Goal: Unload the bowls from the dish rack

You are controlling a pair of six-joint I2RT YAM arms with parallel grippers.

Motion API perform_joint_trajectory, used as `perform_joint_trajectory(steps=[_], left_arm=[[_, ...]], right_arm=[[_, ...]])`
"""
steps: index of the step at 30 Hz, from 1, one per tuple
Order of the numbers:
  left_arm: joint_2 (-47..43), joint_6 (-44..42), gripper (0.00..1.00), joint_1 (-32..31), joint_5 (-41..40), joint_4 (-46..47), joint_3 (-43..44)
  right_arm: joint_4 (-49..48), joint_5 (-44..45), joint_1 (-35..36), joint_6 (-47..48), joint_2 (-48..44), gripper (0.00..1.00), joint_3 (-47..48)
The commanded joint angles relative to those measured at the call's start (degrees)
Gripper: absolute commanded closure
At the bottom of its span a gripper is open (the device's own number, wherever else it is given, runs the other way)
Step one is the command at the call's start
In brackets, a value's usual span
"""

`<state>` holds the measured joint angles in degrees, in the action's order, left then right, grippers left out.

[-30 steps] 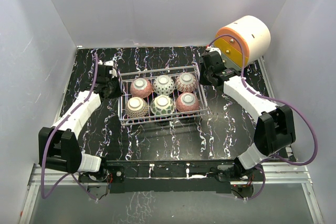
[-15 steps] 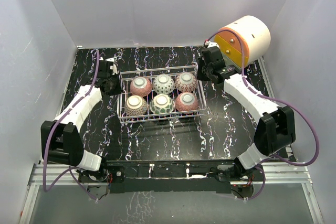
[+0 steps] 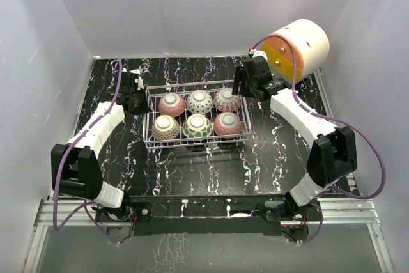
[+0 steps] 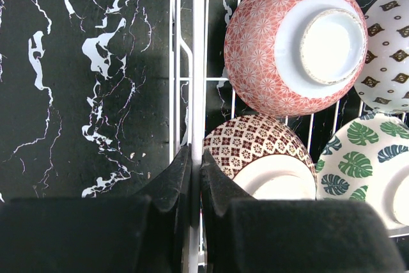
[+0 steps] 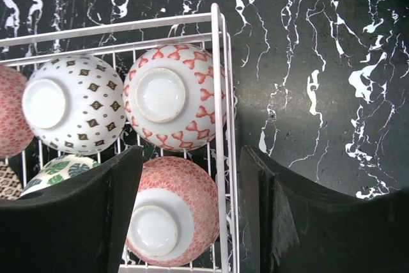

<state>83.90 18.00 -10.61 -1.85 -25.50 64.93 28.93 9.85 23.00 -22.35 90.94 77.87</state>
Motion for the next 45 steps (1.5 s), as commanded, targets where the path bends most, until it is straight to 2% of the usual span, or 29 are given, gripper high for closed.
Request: perform_joint_trajectory(steps=[1, 6, 8, 11, 13, 26, 39, 45], left_arm=[[-3.02, 1.71, 1.00, -0.02, 0.31, 5.08, 0.63], [-3.21, 1.78, 1.00, 0.02, 0.26, 5.20, 0.12], [-3.28, 1.94, 1.00, 0.02, 0.20, 5.15, 0.04], [-3.47, 2.04, 1.00, -0.02, -0.07, 5.11, -0.13], [-3.57, 2.04, 1.00, -0.02, -0.16, 5.06, -0.15], [-2.60, 2.05, 1.00, -0.02, 0.54, 4.47, 5.64], [1.64, 1.62, 1.00, -0.02, 0.24, 4.51, 12.44], [6.74, 0.96, 1.00, -0.02, -0.12, 4.26, 17.17]], right_arm=[[-0.73, 2.37, 0.02, 0.64, 2.03, 0.35, 1.48], [-0.73, 3.02, 0.02, -0.14, 4.47, 0.49, 0.66], [-0.95, 2.89, 0.02, 0.14, 4.31, 0.59, 0.58], [-1.50, 2.36, 0.02, 1.12, 3.56, 0.83, 0.72], [-1.15, 2.85, 0.02, 1.53, 3.30, 0.92, 1.21], [1.15, 2.98, 0.18, 3.02, 2.23, 0.92, 8.32], [2.39, 2.48, 0.68, 4.21, 7.78, 0.92, 17.74], [3.34, 2.94, 0.73, 5.16, 12.99, 0.92, 22.89]])
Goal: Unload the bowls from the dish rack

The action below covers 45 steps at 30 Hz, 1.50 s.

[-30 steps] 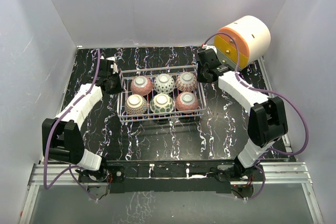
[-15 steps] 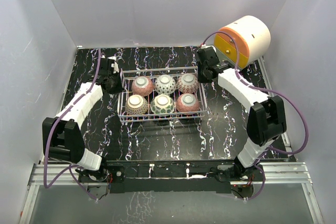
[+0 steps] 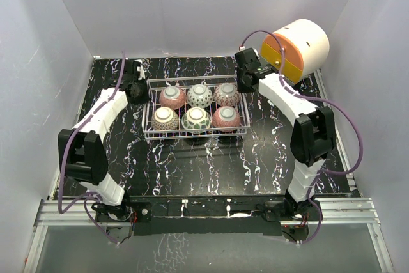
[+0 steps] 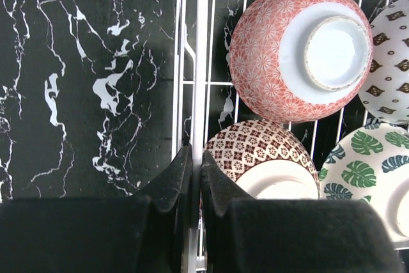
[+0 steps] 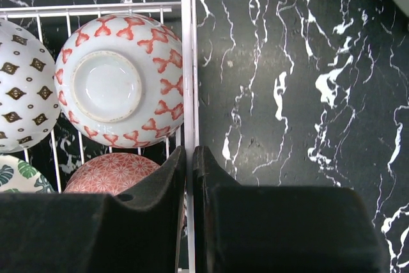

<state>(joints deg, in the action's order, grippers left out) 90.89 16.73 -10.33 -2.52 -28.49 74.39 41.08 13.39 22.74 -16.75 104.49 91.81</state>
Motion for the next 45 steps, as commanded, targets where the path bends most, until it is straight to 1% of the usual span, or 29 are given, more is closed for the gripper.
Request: perform_joint_trajectory(steps=[1, 11, 18, 27, 32, 34, 35, 37, 38, 39, 40, 41, 42, 44, 45], left_arm=[[0.82, 2.11, 1.00, -0.31, 0.37, 7.38, 8.31], [10.41, 1.06, 1.00, 0.73, -1.35, 10.61, 12.10], [16.61, 1.64, 1.00, 1.08, -0.80, 10.80, 17.18], [24.78, 1.62, 1.00, 1.87, -0.45, 8.59, 25.67], [26.36, 1.99, 1.00, 1.89, 0.08, 7.79, 28.34], [25.68, 2.03, 1.00, 1.89, -0.23, 7.73, 28.14], [25.15, 2.07, 0.97, 1.92, -0.42, 7.53, 27.79], [23.14, 2.08, 0.84, 1.89, -0.42, 7.97, 26.02], [21.87, 2.14, 0.76, 1.93, -0.38, 8.62, 24.59], [20.46, 2.36, 0.66, 1.90, -0.32, 9.14, 23.26], [19.18, 2.53, 0.57, 1.89, -0.37, 9.87, 21.83], [17.62, 2.64, 0.47, 1.89, -0.35, 10.20, 20.55], [16.40, 2.73, 0.36, 1.89, -0.38, 10.33, 19.59], [14.21, 2.85, 0.21, 1.90, -0.65, 10.47, 17.79], [13.00, 2.94, 0.15, 1.89, -0.75, 10.52, 16.87]], right_arm=[[-8.72, -0.72, 0.99, -0.44, 0.23, 0.92, 9.69], [-9.99, 1.03, 0.66, -0.43, 6.67, 0.92, 15.32], [-9.68, 0.00, -1.20, -0.89, 12.70, 0.92, 20.45], [-8.41, -3.34, -4.51, -1.04, 18.23, 0.92, 26.18], [-8.93, -3.82, -5.40, -0.50, 18.30, 0.92, 26.96], [-9.04, -3.81, -5.59, -0.12, 18.37, 0.90, 27.80], [-8.77, -3.81, -5.60, 0.07, 18.38, 0.85, 28.40], [-8.23, -3.45, -5.60, 0.02, 17.88, 0.67, 28.83], [-8.26, -3.30, -5.60, -0.03, 16.76, 0.58, 28.30], [-8.61, -2.99, -5.60, -0.15, 15.50, 0.50, 27.43], [-9.52, -2.57, -5.60, -0.26, 14.02, 0.45, 25.97], [-10.60, -2.17, -5.60, -0.28, 12.13, 0.41, 24.34], [-11.89, -2.00, -5.61, -0.25, 10.34, 0.39, 22.41], [-14.75, -2.08, -5.48, 0.32, 6.03, 0.37, 18.53], [-15.86, -2.07, -5.30, 0.63, 4.12, 0.36, 16.68]])
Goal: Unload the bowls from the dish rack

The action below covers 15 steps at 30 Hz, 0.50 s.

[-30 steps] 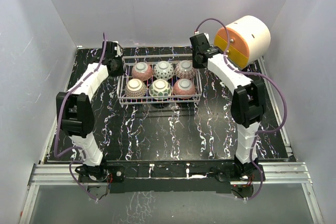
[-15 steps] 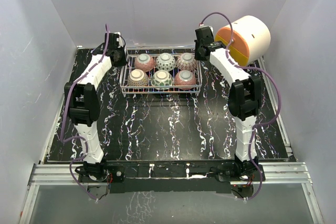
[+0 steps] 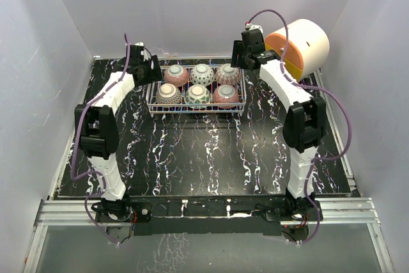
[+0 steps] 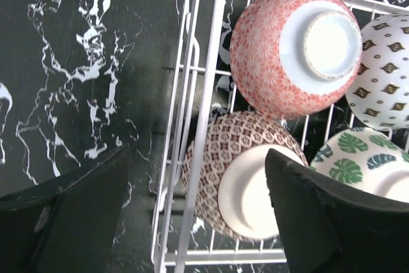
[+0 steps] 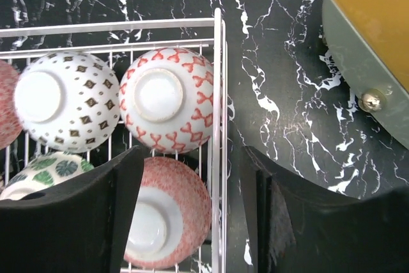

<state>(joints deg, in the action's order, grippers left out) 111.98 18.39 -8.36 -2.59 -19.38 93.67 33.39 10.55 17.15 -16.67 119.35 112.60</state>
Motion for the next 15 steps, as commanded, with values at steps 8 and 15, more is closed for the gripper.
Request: perform_joint_trajectory(steps=[8, 15], left_arm=[[-16.70, 3.98, 0.10, -0.06, 3.89, 4.84, -13.11], [-22.24, 7.87, 0.34, -0.08, 5.79, 9.05, -22.82]], right_arm=[[-14.78, 24.77, 13.41, 10.57, -22.54, 0.36, -14.06], [-41.72, 18.89, 20.36, 13.48, -34.84, 0.17, -37.18]])
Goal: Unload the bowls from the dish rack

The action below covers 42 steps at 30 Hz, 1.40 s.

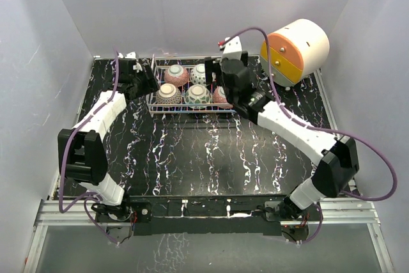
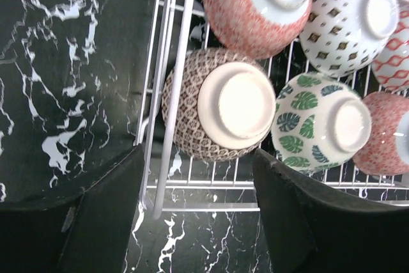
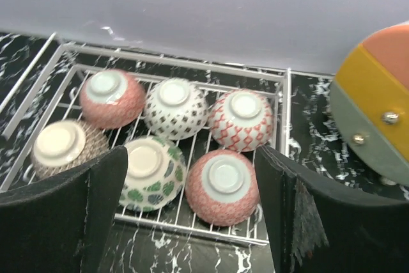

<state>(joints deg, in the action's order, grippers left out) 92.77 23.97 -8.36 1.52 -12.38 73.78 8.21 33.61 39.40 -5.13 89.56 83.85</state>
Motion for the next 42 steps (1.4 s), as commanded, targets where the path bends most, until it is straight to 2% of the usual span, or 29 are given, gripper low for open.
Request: perform_joint_trajectory(steps=[1, 2, 7, 13, 17, 21, 26, 34, 42], left_arm=[[-2.96, 1.87, 0.35, -0.08, 1.92, 2.20, -3.16], [-2.62, 1.49, 0.35, -0.08, 2.05, 2.33, -3.15], [0.77, 0.82, 0.49, -0.08, 4.83, 1.05, -0.62], [-0.54, 0.76, 0.52, -0.03, 5.38, 0.02, -1.83], [-3.58, 1.35, 0.52, -0.08, 9.21, 1.07, -4.90], [-6.49, 0.84, 0.47, -0.08, 11.13, 1.12, -8.71], [-9.48, 0.12, 0.40, -0.08, 10.91, 0.38, -12.03], [-14.12, -0.58, 0.03, -0.08, 4.76, -2.93, -12.37], [-16.82, -1.55, 0.03, -0.05, 2.80, -4.55, -11.35]], right_arm=[[-16.62, -7.29, -2.13, 0.29, -5.10, 0.18, -8.69], [-15.29, -9.49, -2.54, -1.39, -4.25, 0.18, -7.63], [-2.33, -12.24, -2.71, -6.29, 4.89, 0.17, 1.60], [-1.48, -15.31, -2.66, -8.19, 8.43, 0.18, 2.77], [1.94, -18.72, -2.75, -7.94, 13.92, 0.18, 7.72], [6.41, -20.19, -2.75, -8.64, 19.35, 0.17, 13.38], [8.36, -21.05, -2.69, -9.73, 23.48, 0.15, 16.04], [9.96, -20.82, -2.16, -10.06, 26.70, 0.13, 17.04], [10.34, -20.83, -1.78, -10.33, 29.51, 0.15, 17.61]])
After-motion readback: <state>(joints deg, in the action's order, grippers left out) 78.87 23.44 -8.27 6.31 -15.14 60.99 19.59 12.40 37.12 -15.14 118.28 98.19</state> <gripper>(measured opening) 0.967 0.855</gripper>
